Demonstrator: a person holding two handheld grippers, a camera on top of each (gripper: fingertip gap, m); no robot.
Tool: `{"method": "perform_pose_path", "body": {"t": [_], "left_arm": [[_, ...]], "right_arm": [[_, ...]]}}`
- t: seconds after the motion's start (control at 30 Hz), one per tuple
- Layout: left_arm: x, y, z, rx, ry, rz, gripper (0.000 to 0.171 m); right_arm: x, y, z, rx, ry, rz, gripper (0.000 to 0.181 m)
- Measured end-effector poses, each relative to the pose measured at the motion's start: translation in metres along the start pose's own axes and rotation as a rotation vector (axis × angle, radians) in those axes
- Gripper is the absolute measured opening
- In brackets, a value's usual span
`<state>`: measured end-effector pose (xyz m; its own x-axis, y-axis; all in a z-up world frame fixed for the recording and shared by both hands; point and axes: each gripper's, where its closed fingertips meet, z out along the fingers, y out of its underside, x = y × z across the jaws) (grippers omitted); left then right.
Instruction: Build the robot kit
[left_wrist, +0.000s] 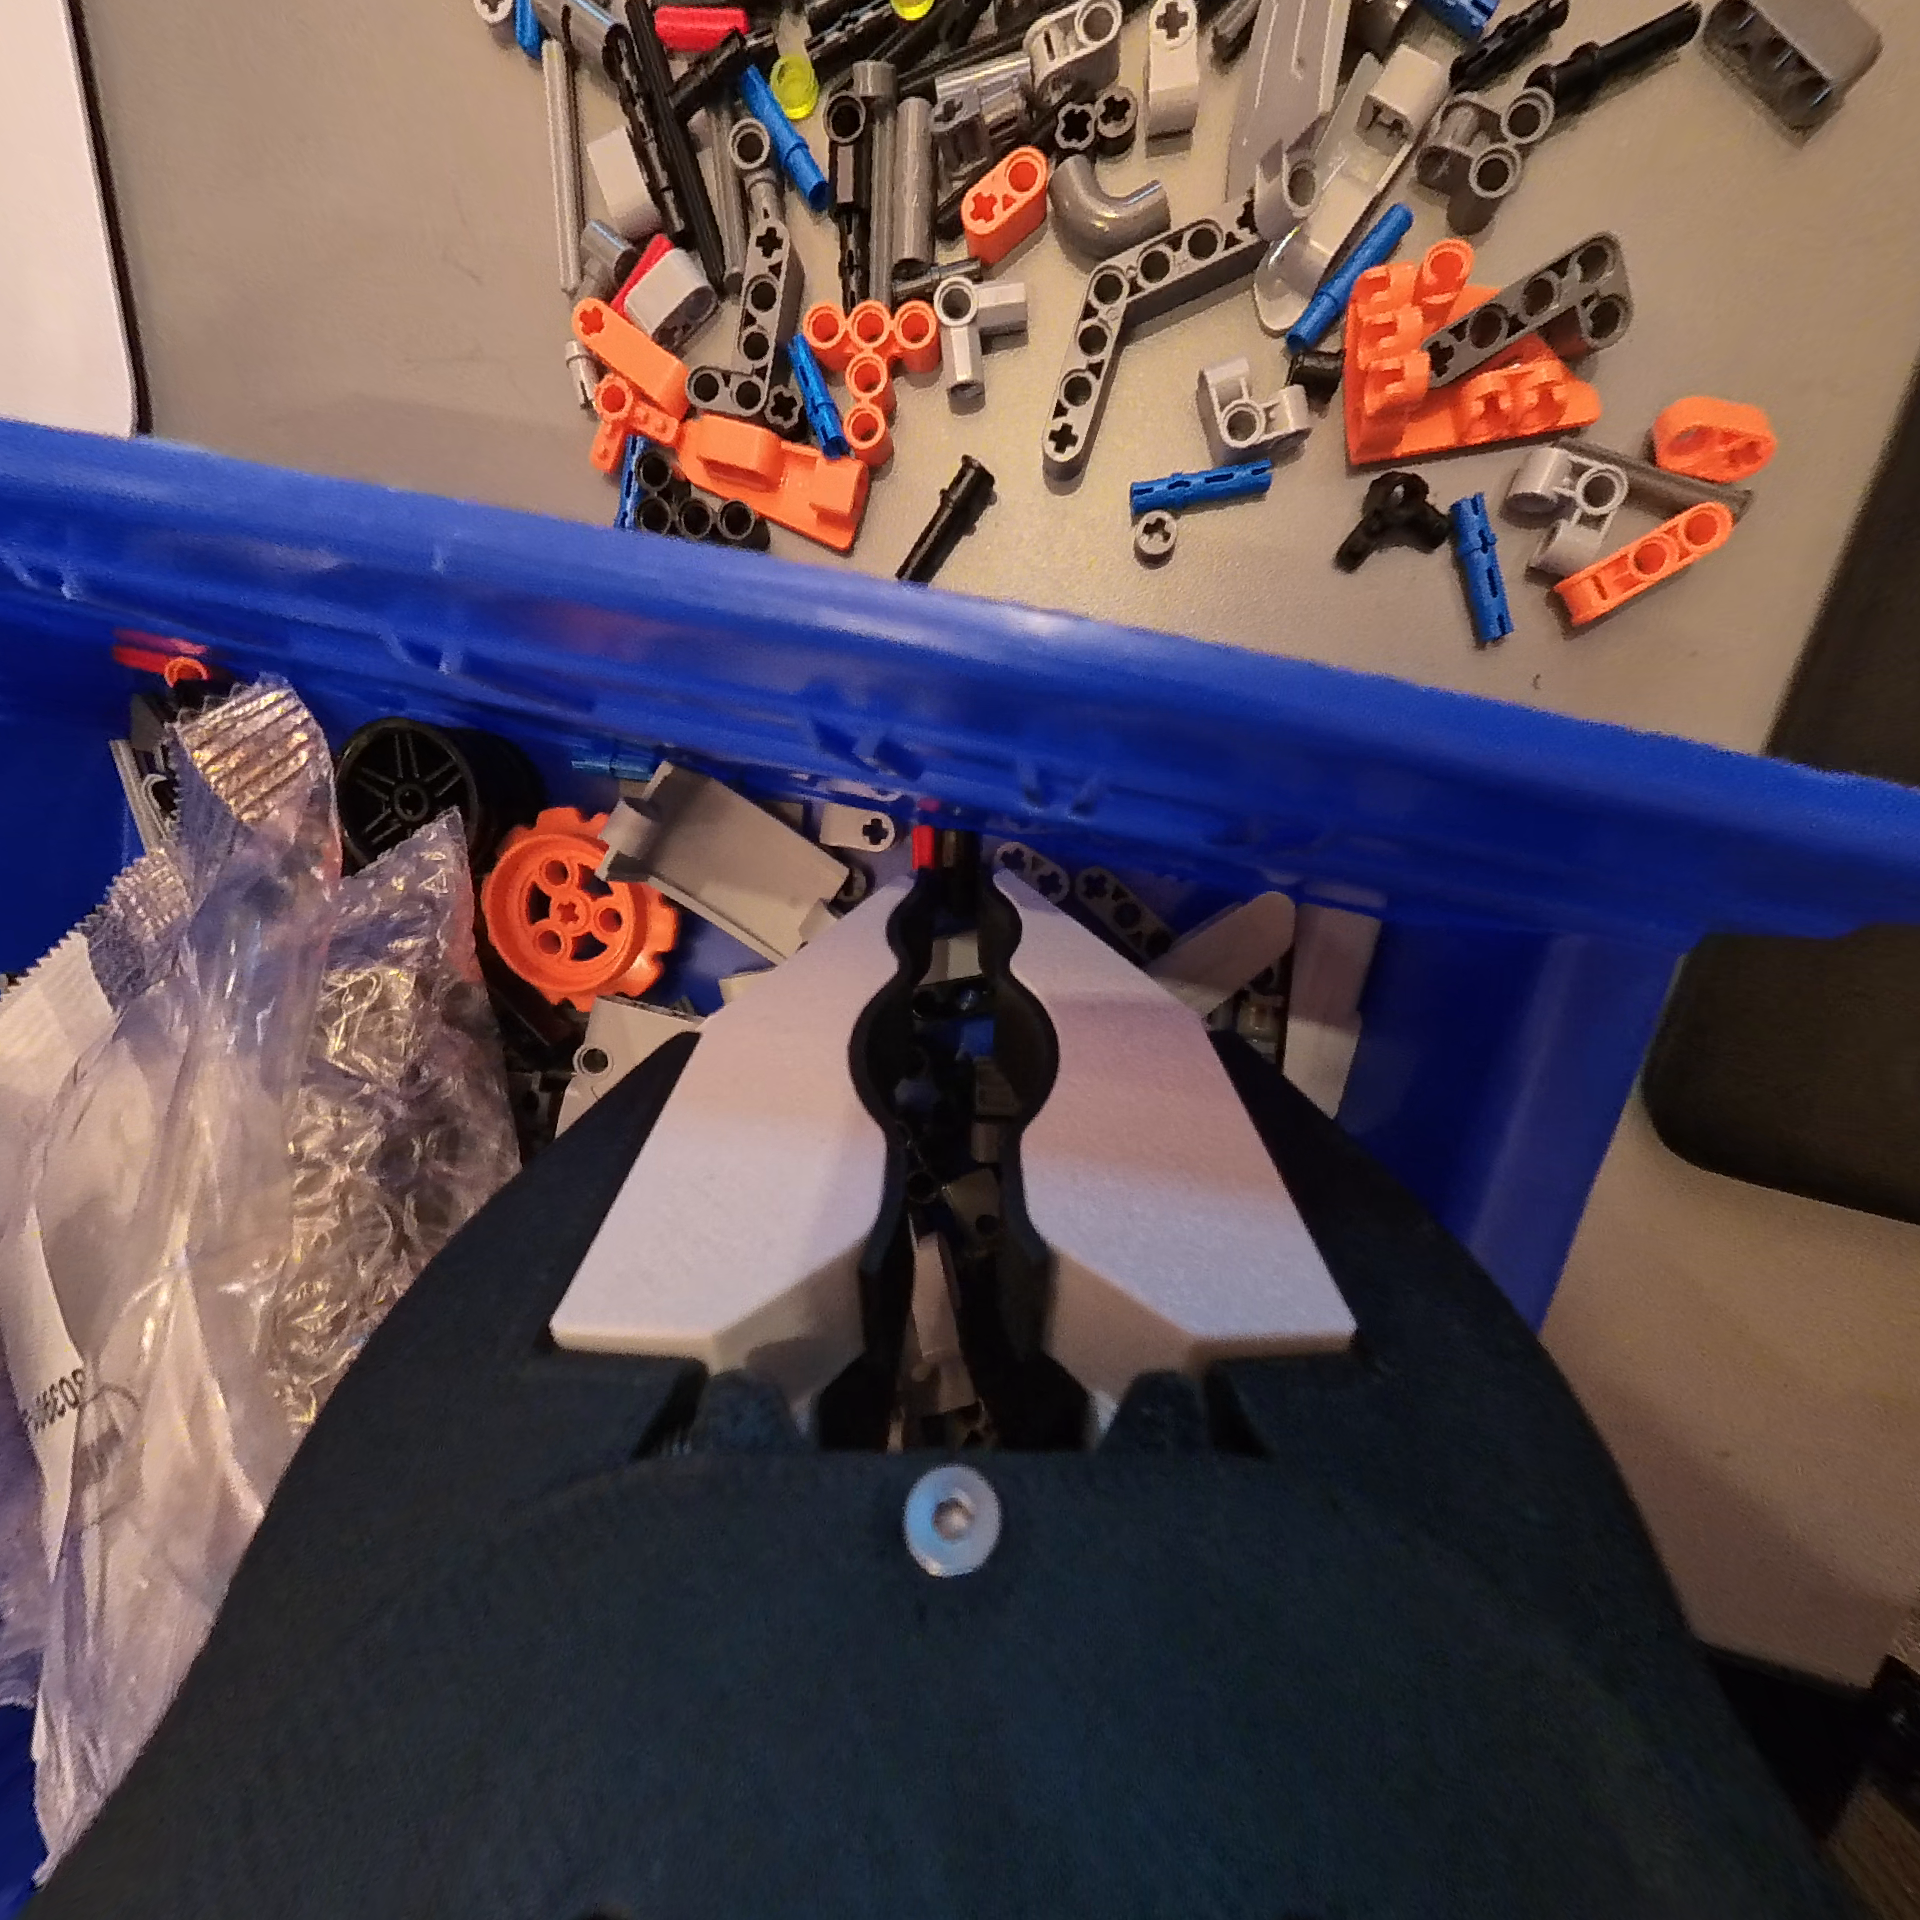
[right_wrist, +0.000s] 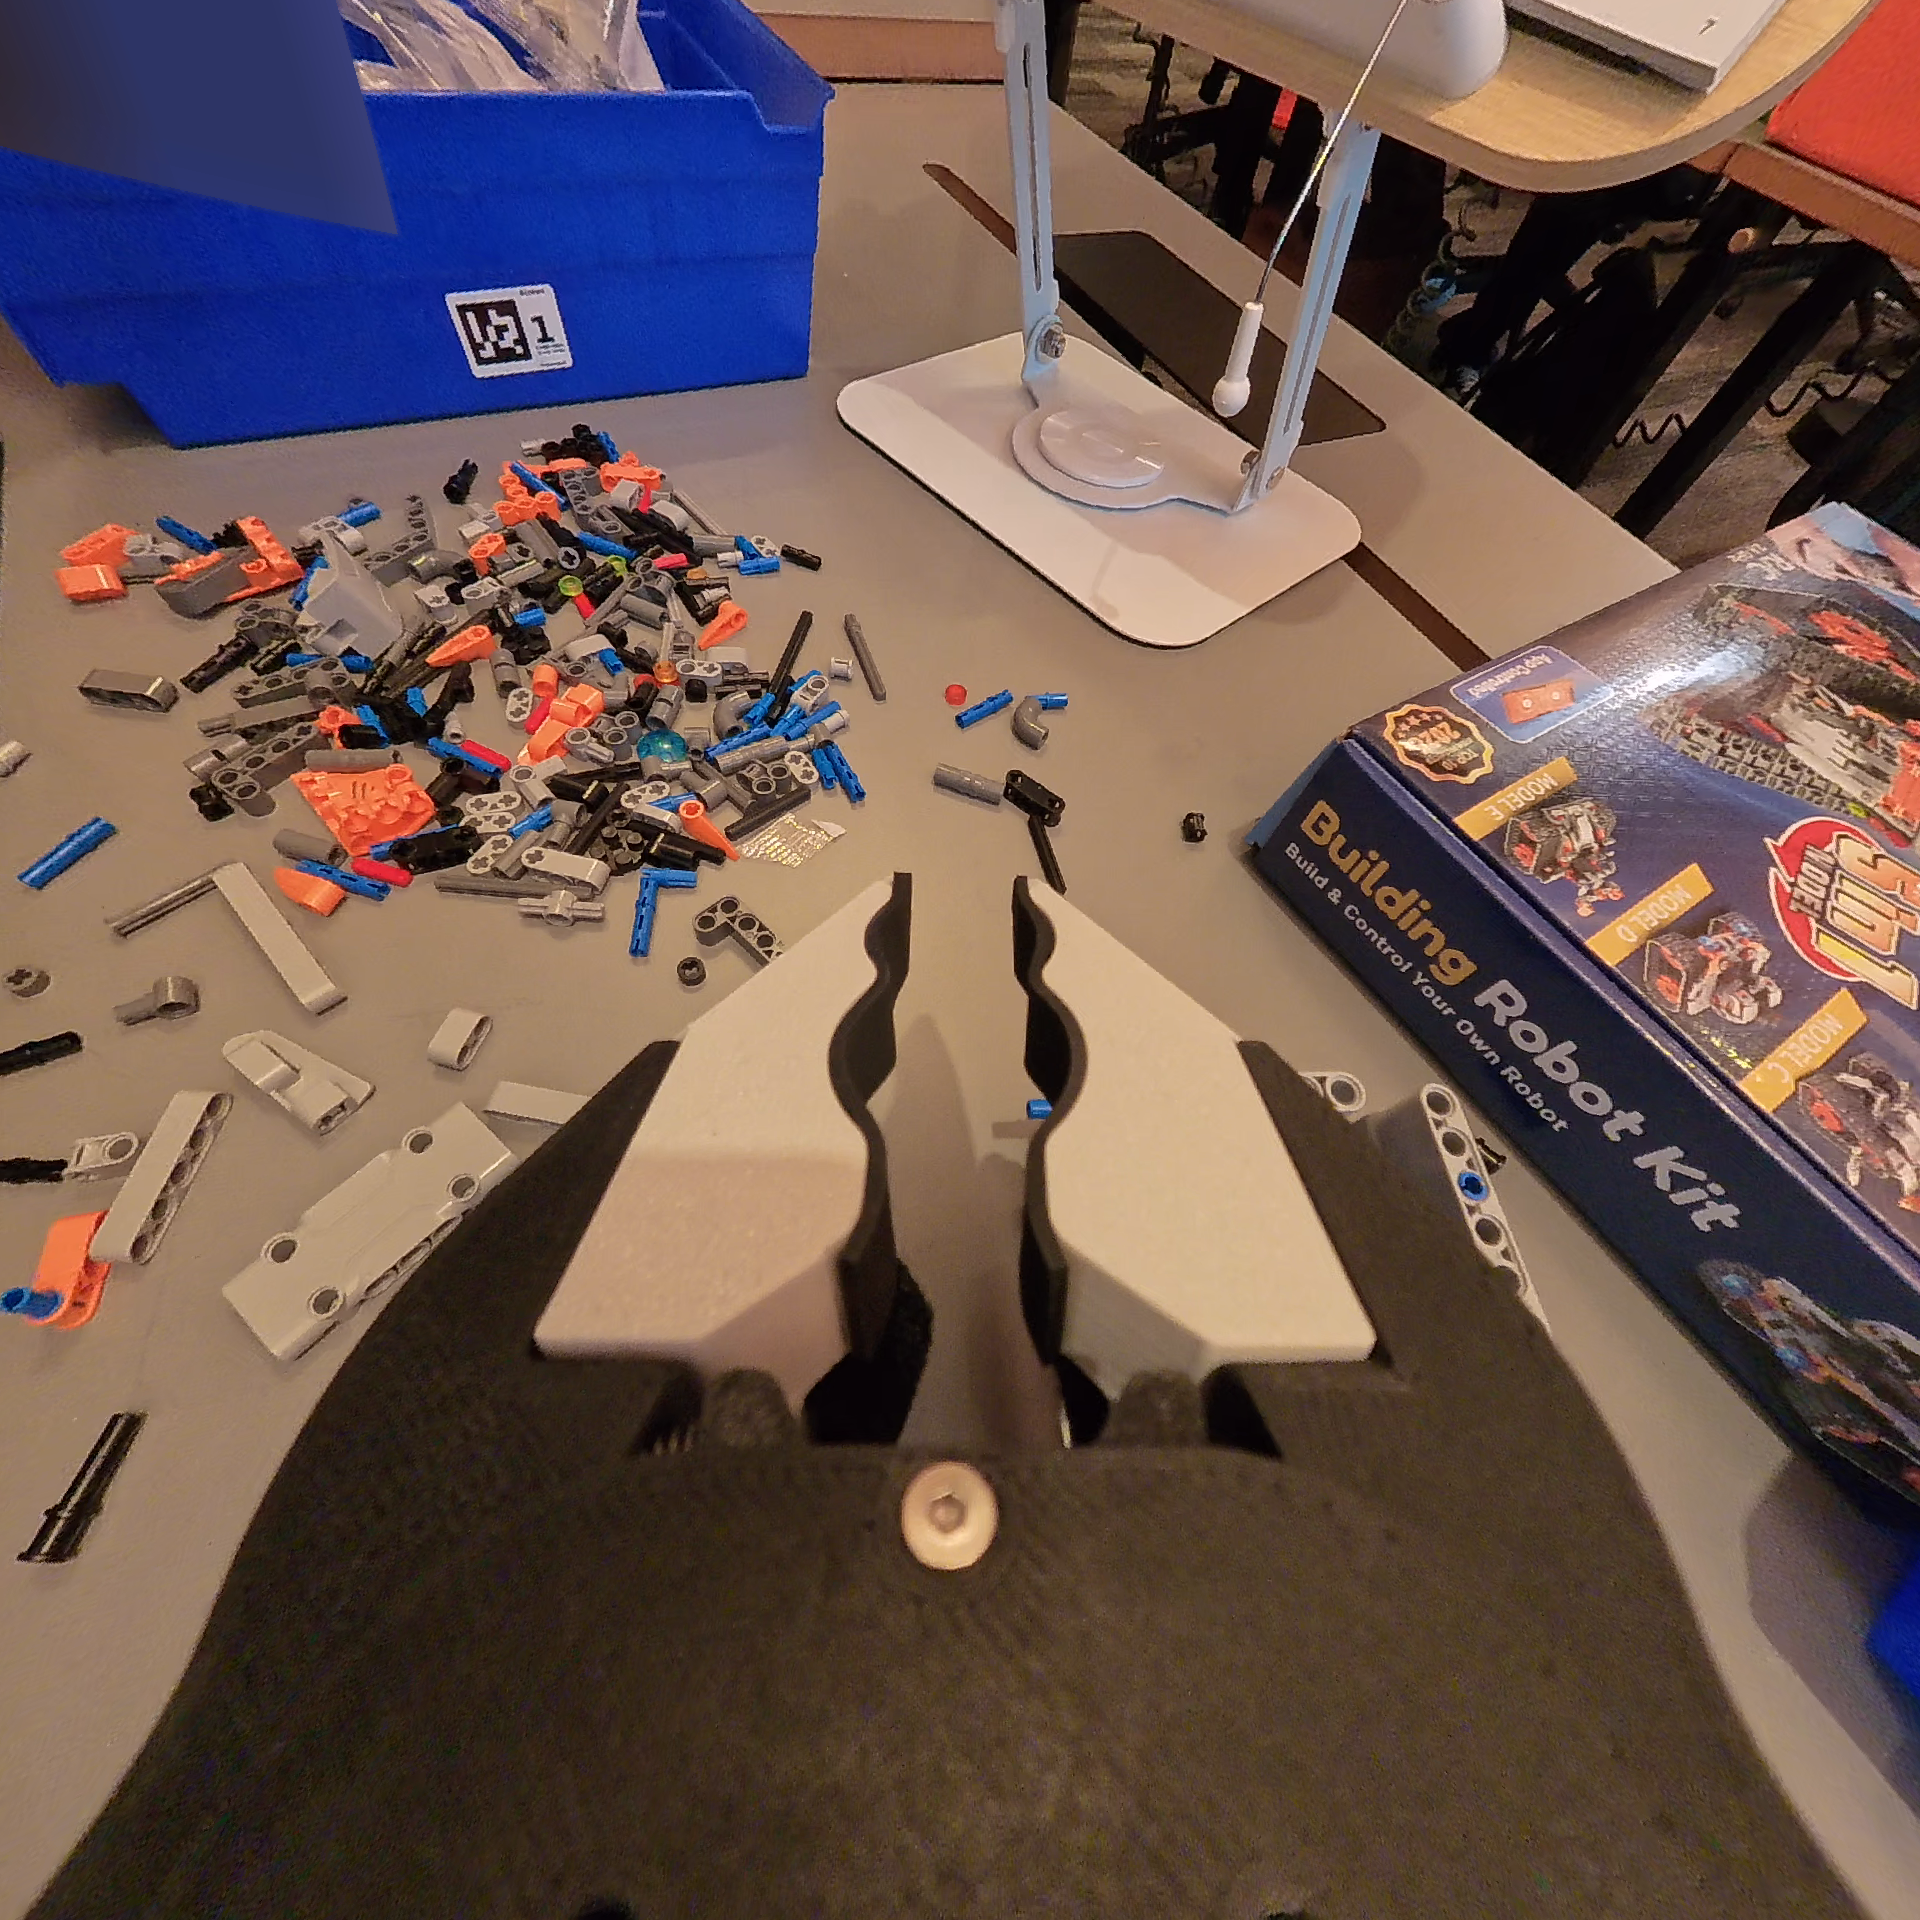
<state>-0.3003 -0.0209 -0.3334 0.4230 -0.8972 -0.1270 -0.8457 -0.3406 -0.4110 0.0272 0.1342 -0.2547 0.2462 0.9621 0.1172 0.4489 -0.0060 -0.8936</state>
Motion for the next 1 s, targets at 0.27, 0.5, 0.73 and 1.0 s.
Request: {"method": "perform_pose_path", "body": {"t": [0.27,0.5,0.73,1.0], "left_arm": [[0.000,-0.001,-0.004,0.031,-0.035,-0.001,0.005],[-0.010,-0.010,-0.021,0.098,-0.108,0.001,0.005],[-0.026,-0.029,-0.057,0.186,-0.214,-0.002,0.005],[-0.025,-0.070,-0.101,0.275,-0.308,0.029,0.005]], "right_arm": [[0.000,0.000,0.000,0.001,0.000,-0.001,0.017],[0.000,-0.001,0.000,0.002,0.003,-0.002,0.017],[-0.002,-0.010,-0.005,0.027,0.011,-0.020,0.018],[-0.012,-0.036,-0.016,0.100,0.012,-0.056,0.019]]}}
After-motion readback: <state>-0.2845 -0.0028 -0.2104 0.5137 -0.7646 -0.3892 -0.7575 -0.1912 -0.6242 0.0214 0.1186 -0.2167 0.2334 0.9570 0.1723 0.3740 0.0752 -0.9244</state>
